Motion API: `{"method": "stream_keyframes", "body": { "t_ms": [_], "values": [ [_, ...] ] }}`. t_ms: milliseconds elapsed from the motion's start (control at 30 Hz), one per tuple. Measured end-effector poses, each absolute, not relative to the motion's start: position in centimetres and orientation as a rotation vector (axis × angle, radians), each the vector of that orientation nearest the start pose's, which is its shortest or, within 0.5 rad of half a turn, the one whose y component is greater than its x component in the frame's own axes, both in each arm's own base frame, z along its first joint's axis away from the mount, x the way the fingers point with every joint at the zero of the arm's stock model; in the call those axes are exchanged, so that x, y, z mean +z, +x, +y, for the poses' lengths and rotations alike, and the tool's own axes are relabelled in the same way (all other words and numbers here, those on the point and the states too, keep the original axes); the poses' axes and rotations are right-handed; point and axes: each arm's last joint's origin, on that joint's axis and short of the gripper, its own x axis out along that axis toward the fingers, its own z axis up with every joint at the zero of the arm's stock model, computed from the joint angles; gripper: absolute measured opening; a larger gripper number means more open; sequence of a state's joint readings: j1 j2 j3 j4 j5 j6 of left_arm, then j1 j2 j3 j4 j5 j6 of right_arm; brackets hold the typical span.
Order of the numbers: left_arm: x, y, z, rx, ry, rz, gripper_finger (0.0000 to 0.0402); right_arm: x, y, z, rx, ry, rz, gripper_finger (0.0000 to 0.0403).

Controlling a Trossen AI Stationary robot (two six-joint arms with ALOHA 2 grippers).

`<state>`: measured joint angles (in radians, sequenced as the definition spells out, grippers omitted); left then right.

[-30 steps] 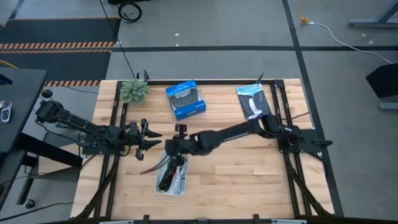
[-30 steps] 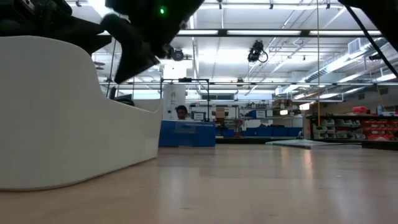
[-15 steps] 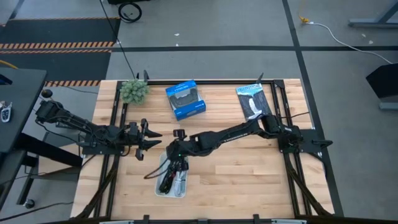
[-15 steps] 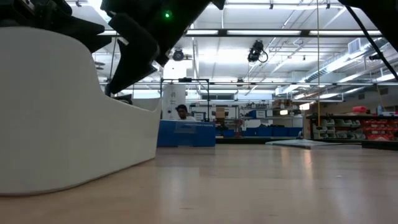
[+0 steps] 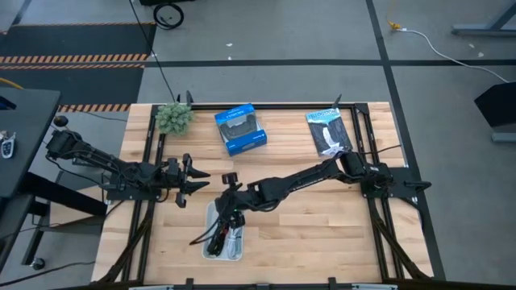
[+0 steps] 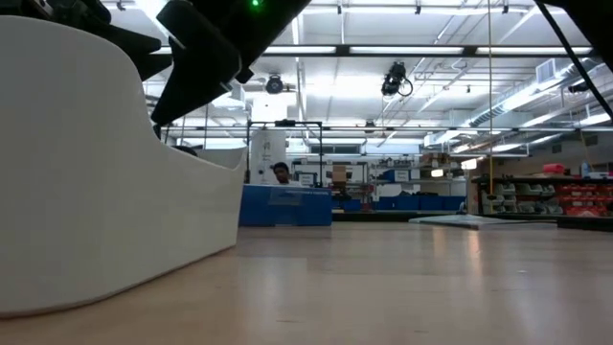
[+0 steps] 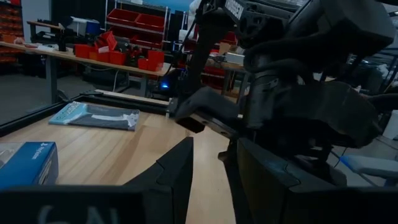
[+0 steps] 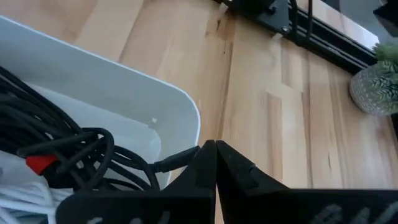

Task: Pick and place USB-C Cables
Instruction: Adjust the white bin, then adjust the black charger cable in the white bin

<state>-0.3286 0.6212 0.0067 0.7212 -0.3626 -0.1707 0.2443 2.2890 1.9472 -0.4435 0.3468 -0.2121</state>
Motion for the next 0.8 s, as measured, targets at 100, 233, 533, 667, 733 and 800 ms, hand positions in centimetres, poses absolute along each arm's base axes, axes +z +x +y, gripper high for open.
{"method": "stream_keyframes", "body": {
  "t_ms": [100,233,533,667,733,800],
  "values": [
    [17.5,13.05,-3.36,0.025,-0.207,-0.103,0.0133,20.91,49.86,11.59,0.016,-0.42,0.765,0.0005],
    [17.5,13.05,-3.36,0.025,-0.207,-0.103,0.0133,20.87,49.82,11.69,0.037,-0.414,0.769,0.0005],
    [17.51,13.05,-3.37,0.025,-0.207,-0.103,0.0133,20.64,49.55,11.46,-0.016,-0.442,0.808,0.0009],
    [17.51,13.05,-3.36,0.025,-0.207,-0.103,0.0133,20.42,49.27,11.54,0.0,-0.484,0.842,0.0008],
    [17.5,13.05,-3.36,0.026,-0.207,-0.103,0.0133,20.31,49.06,11.69,-0.006,-0.506,0.862,0.0009],
    [17.5,13.05,-3.36,0.026,-0.207,-0.103,0.0133,20.23,48.9,11.68,-0.038,-0.53,0.878,0.0009]
  ]
}}
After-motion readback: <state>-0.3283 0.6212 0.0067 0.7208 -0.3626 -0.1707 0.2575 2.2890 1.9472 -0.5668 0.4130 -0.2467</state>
